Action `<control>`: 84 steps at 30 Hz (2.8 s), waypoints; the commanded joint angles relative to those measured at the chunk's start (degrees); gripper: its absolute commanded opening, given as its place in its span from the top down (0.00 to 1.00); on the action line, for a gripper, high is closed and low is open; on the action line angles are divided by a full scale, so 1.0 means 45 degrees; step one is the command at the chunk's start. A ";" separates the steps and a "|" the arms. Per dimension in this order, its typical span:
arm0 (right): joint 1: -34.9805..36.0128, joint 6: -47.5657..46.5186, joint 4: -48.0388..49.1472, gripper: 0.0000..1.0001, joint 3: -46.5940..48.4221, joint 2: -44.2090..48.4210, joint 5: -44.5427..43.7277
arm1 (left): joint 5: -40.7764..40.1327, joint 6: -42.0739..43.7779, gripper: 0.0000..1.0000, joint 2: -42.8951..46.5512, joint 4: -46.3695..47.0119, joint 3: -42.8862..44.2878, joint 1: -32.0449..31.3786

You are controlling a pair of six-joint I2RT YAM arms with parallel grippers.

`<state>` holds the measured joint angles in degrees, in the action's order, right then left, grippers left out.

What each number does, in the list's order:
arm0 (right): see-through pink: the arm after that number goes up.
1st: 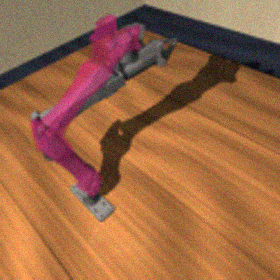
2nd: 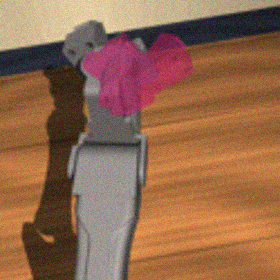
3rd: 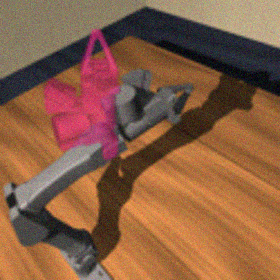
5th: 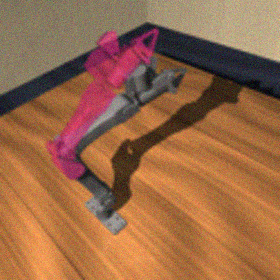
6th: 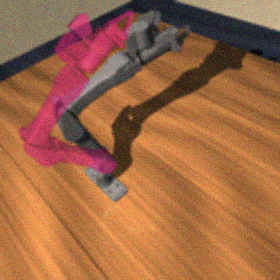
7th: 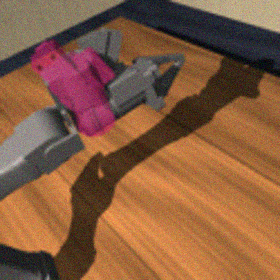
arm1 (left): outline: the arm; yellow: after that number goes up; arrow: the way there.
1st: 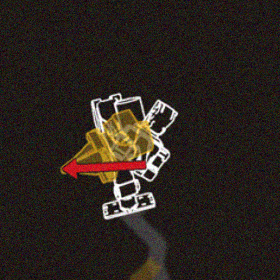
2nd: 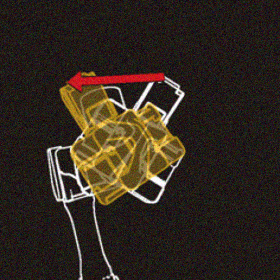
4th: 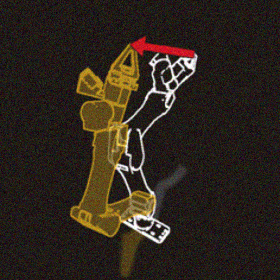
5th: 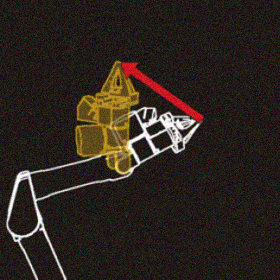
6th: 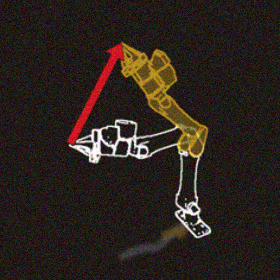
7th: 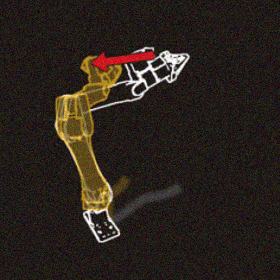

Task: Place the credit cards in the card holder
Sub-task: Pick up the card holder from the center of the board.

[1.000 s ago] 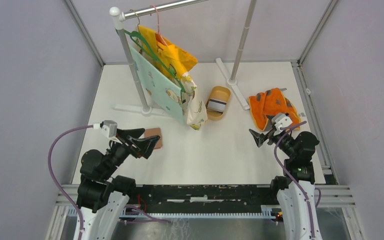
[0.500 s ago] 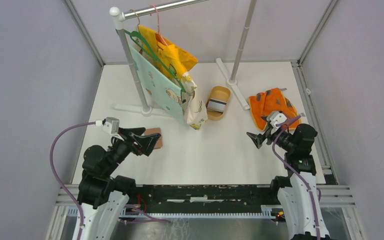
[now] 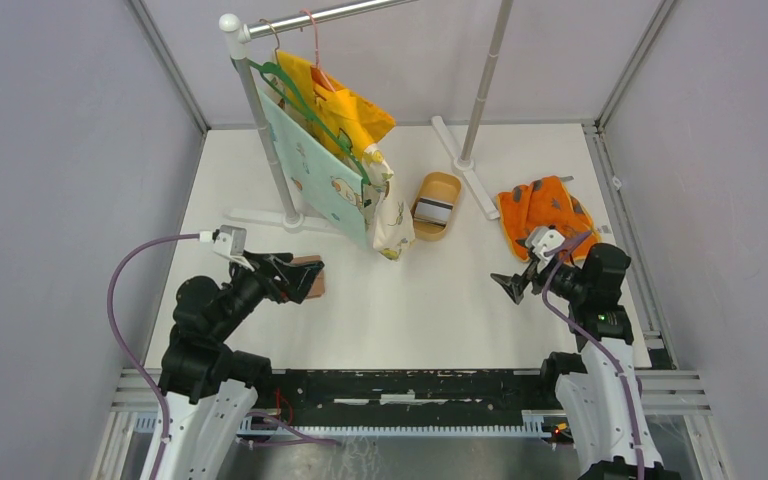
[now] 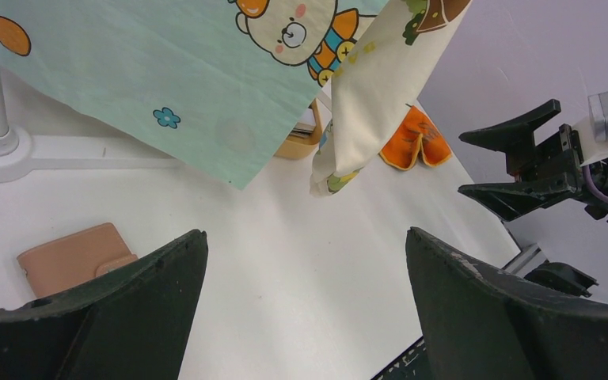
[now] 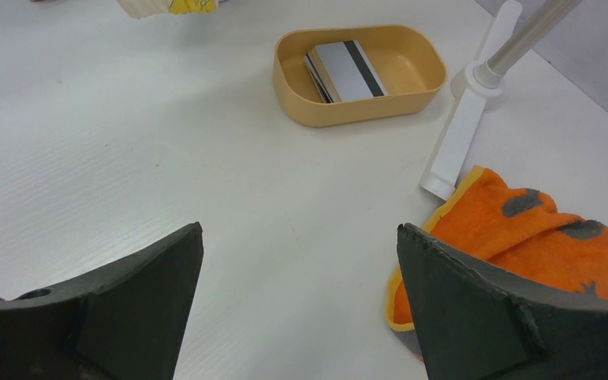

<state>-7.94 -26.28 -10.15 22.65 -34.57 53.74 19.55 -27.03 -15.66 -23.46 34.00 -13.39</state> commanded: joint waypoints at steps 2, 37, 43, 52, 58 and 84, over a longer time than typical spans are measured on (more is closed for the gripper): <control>0.0198 -0.0894 -0.0436 0.02 0.0611 0.0207 0.0091 | 0.0017 0.0250 0.00 0.0029 0.0432 0.0052 -0.0013; 0.1043 -0.2646 -0.0867 0.02 -0.0034 -0.0420 -0.1405 | -0.7779 -0.3930 0.32 -0.7900 -0.0501 0.0636 -0.0394; 0.1043 -0.2655 -0.0774 0.02 -0.0150 -0.0258 -0.1588 | -0.8661 -0.4206 0.34 -0.9970 -0.1687 0.1316 -0.0743; 0.1062 -0.2655 -0.0737 0.02 -0.0199 -0.0273 -0.1545 | -0.8228 -0.3659 0.31 -1.1195 -0.0718 0.0814 -0.0734; 0.1116 -0.2694 -0.0748 0.02 -0.0179 -0.0209 -0.1531 | -0.7939 -0.3418 0.28 -1.1623 0.0310 0.0079 -0.0731; 0.1570 -0.3002 -0.0878 0.02 -0.0249 0.0025 -0.1511 | -0.7465 -0.3994 0.49 -1.0682 0.0682 -0.1569 -0.0840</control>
<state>-1.13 -39.03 -15.18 21.63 -35.11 45.84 -15.31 -43.66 -66.26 -21.71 28.51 -17.02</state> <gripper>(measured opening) 0.979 0.536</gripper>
